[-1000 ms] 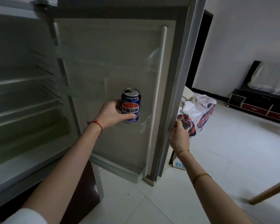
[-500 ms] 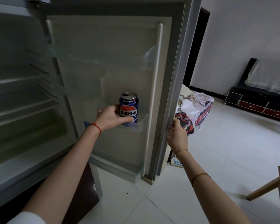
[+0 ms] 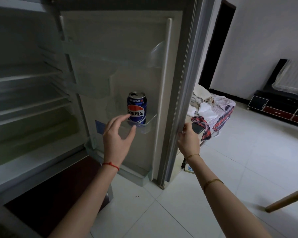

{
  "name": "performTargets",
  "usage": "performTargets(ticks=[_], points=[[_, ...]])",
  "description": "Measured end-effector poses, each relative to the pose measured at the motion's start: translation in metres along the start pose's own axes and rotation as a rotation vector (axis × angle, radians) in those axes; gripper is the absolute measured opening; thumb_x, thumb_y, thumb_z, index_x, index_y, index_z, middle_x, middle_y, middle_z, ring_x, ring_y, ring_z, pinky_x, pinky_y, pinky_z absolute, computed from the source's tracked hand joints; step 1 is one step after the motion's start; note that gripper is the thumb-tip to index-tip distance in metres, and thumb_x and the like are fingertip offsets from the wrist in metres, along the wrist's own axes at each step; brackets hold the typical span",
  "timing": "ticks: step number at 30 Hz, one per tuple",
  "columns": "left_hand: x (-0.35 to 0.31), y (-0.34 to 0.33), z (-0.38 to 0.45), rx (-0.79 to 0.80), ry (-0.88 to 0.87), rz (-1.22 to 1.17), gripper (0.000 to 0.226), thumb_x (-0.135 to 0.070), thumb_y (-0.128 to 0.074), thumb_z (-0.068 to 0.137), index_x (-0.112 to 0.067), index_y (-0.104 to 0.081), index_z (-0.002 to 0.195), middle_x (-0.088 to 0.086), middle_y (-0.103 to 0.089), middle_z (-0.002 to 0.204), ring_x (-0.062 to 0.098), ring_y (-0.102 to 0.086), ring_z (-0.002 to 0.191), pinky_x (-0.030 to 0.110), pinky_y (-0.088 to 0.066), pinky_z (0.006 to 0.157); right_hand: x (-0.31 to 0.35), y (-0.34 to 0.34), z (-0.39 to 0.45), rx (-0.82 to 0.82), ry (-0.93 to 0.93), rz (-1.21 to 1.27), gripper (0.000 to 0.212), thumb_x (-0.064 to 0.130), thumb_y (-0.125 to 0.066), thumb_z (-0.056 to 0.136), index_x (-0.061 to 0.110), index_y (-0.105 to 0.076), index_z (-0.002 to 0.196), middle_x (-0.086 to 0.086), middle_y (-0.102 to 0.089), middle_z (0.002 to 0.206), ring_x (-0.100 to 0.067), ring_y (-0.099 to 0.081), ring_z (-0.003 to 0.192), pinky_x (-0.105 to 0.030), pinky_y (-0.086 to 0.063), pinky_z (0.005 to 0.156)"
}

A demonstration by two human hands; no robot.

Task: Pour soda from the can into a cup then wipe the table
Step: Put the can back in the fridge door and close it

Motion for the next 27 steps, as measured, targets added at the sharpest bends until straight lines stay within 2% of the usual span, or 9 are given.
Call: performTargets(ticks=[3,6,10,13,14,17,20,25,27], points=[[-0.002,-0.01,-0.023,0.062,-0.012,-0.01,0.036,-0.018,-0.069,0.087,-0.015,-0.064,0.123,-0.004,-0.059,0.127,0.004,-0.05,0.121,0.031,-0.045,0.106,0.006,0.002,-0.011,0.022,0.012,0.021,0.023,0.011,-0.051,0.094,0.013,-0.05,0.117,-0.009,-0.068,0.103,-0.03,-0.065,0.088,-0.028,-0.041,0.065],[-0.006,-0.01,-0.04,0.075,0.011,-0.004,0.04,-0.017,-0.065,0.09,-0.018,-0.06,0.13,-0.004,-0.053,0.135,0.01,-0.046,0.13,0.031,-0.04,0.11,0.012,0.004,-0.024,0.029,0.05,0.052,0.024,0.011,-0.052,0.094,0.013,-0.05,0.117,-0.008,-0.068,0.102,-0.028,-0.065,0.089,-0.03,-0.045,0.065],[-0.01,0.0,-0.061,0.071,0.075,0.016,0.048,-0.014,-0.061,0.093,-0.018,-0.052,0.14,-0.008,-0.043,0.146,0.009,-0.039,0.137,0.011,-0.029,0.109,0.018,0.002,-0.043,0.025,0.097,0.077,0.018,0.012,-0.054,0.092,0.015,-0.049,0.108,-0.007,-0.067,0.095,-0.027,-0.065,0.082,-0.045,-0.057,0.068],[-0.011,0.012,-0.075,0.056,0.108,0.04,0.054,-0.013,-0.06,0.094,-0.018,-0.044,0.146,-0.012,-0.035,0.151,0.007,-0.033,0.142,0.003,-0.022,0.109,0.027,0.0,-0.063,0.022,0.157,0.103,0.012,0.013,-0.055,0.092,0.017,-0.049,0.102,-0.005,-0.065,0.093,-0.023,-0.063,0.08,-0.046,-0.056,0.068],[-0.01,0.016,-0.079,0.048,0.118,0.042,0.056,-0.012,-0.059,0.094,-0.018,-0.042,0.147,-0.011,-0.033,0.153,0.008,-0.031,0.143,0.006,-0.022,0.111,0.031,0.0,-0.07,0.019,0.185,0.111,0.011,0.014,-0.055,0.092,0.017,-0.048,0.101,-0.004,-0.064,0.092,-0.023,-0.062,0.079,-0.046,-0.055,0.067],[-0.006,0.034,-0.088,0.011,0.156,0.033,0.059,-0.01,-0.058,0.095,-0.018,-0.038,0.149,-0.01,-0.03,0.156,0.008,-0.03,0.145,0.028,-0.029,0.118,0.046,-0.001,-0.094,0.038,0.276,0.154,0.016,0.012,-0.056,0.091,0.018,-0.046,0.101,-0.002,-0.062,0.092,-0.021,-0.061,0.08,-0.042,-0.054,0.066],[0.002,0.056,-0.095,-0.033,0.19,0.039,0.062,-0.011,-0.058,0.095,-0.02,-0.034,0.151,-0.012,-0.028,0.156,0.013,-0.034,0.144,0.043,-0.037,0.115,0.061,-0.007,-0.119,0.107,0.359,0.212,0.022,0.016,-0.059,0.09,0.024,-0.043,0.102,0.003,-0.059,0.098,-0.014,-0.06,0.085,-0.031,-0.053,0.07],[0.021,0.093,-0.109,-0.106,0.255,0.069,0.064,-0.013,-0.057,0.095,-0.023,-0.031,0.152,-0.003,-0.03,0.158,0.017,-0.036,0.143,0.049,-0.04,0.112,0.093,-0.017,-0.158,0.162,0.6,0.217,0.023,0.024,-0.063,0.091,0.017,-0.047,0.105,0.009,-0.053,0.098,-0.003,-0.05,0.085,-0.008,-0.039,0.073],[0.028,0.107,-0.114,-0.136,0.283,0.078,0.063,-0.015,-0.057,0.095,-0.023,-0.031,0.152,-0.004,-0.029,0.159,0.016,-0.035,0.143,0.049,-0.04,0.112,0.112,-0.018,-0.173,0.159,0.701,0.233,0.028,0.025,-0.065,0.091,0.016,-0.046,0.109,0.005,-0.053,0.099,-0.003,-0.049,0.088,-0.009,-0.039,0.075]])
Point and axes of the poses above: each hand's wrist, its own z-axis towards the middle knuckle, its own y-axis out of the back of the hand, x = y × z, the point moved 10 cm from there along z, towards the middle knuckle
